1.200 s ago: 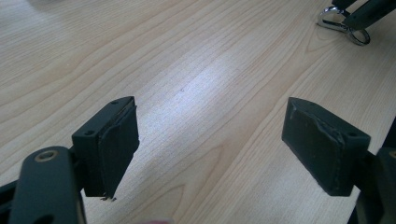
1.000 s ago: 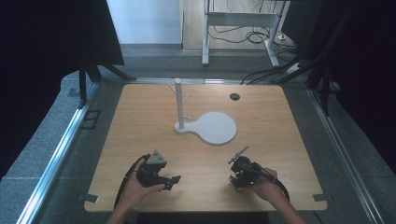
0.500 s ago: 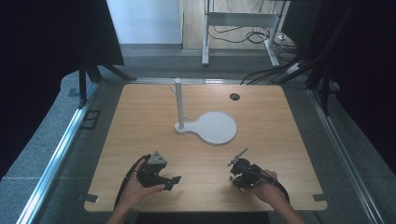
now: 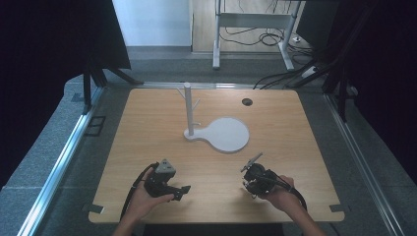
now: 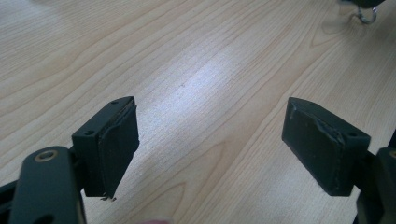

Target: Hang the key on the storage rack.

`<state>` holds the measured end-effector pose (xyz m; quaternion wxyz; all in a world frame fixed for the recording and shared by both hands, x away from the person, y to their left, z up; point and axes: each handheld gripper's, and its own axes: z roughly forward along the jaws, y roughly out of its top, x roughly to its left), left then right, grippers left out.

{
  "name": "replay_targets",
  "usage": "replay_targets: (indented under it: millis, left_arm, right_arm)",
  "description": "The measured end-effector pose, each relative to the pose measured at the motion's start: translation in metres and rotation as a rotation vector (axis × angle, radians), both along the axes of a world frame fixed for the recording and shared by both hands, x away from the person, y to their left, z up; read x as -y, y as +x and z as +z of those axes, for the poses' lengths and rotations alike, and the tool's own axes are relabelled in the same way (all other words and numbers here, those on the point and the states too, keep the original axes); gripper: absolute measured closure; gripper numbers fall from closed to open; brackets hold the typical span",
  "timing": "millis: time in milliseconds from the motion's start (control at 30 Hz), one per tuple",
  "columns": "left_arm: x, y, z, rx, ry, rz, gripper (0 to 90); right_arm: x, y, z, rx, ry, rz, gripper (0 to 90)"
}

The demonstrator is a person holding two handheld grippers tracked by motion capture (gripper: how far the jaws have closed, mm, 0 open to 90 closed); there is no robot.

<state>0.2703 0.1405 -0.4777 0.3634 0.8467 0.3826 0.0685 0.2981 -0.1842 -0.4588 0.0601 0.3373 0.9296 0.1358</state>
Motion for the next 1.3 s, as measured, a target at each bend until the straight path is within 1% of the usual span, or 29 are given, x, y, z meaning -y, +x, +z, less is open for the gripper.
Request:
replay_targets:
  millis: [33, 100, 133, 167, 200, 233, 267, 333, 367, 400, 500, 633, 933, 1033, 1300]
  left_arm:
    - [0.000, 0.000, 0.000, 0.000, -0.001, 0.001, 19.1]
    - [-0.001, 0.000, 0.000, 0.000, -0.003, 0.004, 19.0]
    - [-0.001, 0.000, 0.000, 0.000, -0.003, 0.004, 19.0]
    - [-0.001, 0.000, 0.000, -0.001, -0.002, 0.006, 19.0]
    - [-0.001, 0.000, 0.000, -0.001, -0.002, 0.006, 19.0]
    - [-0.001, 0.000, 0.000, -0.003, -0.003, 0.008, 19.0]
    - [-0.001, 0.000, 0.000, -0.003, -0.003, 0.008, 19.0]
    - [0.000, 0.000, -0.001, -0.006, -0.001, 0.010, 19.0]
    - [0.001, 0.001, -0.002, -0.007, 0.000, 0.011, 19.0]
    - [0.002, 0.001, -0.003, -0.009, 0.003, 0.007, 19.0]
    - [0.002, 0.001, -0.003, -0.012, 0.006, 0.003, 19.0]
    - [0.001, 0.001, -0.002, -0.009, 0.005, -0.001, 19.0]
    - [0.001, 0.001, -0.002, -0.011, 0.003, 0.001, 19.0]
    - [0.001, 0.001, -0.002, -0.012, 0.002, 0.004, 19.0]
    - [0.001, 0.001, -0.002, -0.012, 0.001, 0.003, 19.0]
  right_arm:
    - [0.001, 0.002, 0.006, 0.001, 0.008, -0.003, 84.3]
    - [0.002, 0.004, 0.013, 0.016, 0.027, -0.011, 84.3]
    - [0.002, 0.004, 0.013, 0.016, 0.027, -0.011, 84.3]
    - [0.002, 0.007, 0.020, 0.035, 0.031, -0.018, 84.3]
    - [0.002, 0.007, 0.020, 0.035, 0.031, -0.018, 84.3]
    - [0.002, 0.009, 0.025, 0.047, 0.042, -0.023, 84.3]
    - [0.002, 0.009, 0.025, 0.047, 0.042, -0.023, 84.3]
    - [0.003, 0.011, 0.031, 0.063, 0.053, -0.024, 84.3]
    - [0.003, 0.012, 0.034, 0.066, 0.060, -0.024, 84.3]
    - [0.003, 0.013, 0.040, 0.079, 0.068, -0.028, 84.3]
    - [0.003, 0.017, 0.045, 0.094, 0.081, -0.036, 84.3]
    - [0.001, 0.022, 0.050, 0.097, 0.089, -0.037, 84.3]
    - [-0.007, 0.035, 0.051, 0.100, 0.087, -0.037, 84.3]
    - [-0.011, 0.039, 0.052, 0.093, 0.084, -0.039, 84.3]
    - [-0.011, 0.049, 0.055, 0.098, 0.084, -0.052, 84.3]
